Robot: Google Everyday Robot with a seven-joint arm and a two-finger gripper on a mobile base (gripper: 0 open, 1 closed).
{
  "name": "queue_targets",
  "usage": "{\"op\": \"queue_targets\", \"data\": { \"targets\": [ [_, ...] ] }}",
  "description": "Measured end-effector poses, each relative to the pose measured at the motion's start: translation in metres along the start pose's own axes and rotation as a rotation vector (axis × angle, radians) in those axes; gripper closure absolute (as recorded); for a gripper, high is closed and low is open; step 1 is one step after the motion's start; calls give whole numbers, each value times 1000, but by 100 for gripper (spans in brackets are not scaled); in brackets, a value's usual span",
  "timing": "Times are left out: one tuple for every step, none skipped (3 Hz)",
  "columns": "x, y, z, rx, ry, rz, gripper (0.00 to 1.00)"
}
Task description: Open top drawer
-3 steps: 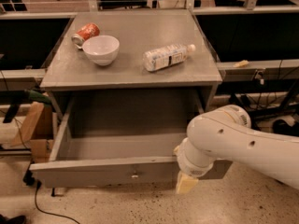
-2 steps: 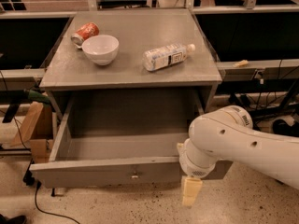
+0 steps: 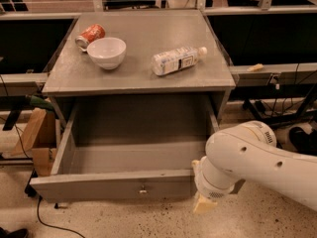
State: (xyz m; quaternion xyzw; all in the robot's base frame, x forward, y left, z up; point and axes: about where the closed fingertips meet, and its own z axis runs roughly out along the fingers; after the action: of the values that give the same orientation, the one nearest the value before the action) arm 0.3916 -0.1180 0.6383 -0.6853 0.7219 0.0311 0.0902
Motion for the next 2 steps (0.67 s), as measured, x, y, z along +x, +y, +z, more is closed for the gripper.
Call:
{"op": "queue_targets", "data": {
  "targets": [
    [-1, -2, -8, 0, 0, 0, 65],
    [-2, -4, -10, 0, 0, 0, 88]
  ]
}}
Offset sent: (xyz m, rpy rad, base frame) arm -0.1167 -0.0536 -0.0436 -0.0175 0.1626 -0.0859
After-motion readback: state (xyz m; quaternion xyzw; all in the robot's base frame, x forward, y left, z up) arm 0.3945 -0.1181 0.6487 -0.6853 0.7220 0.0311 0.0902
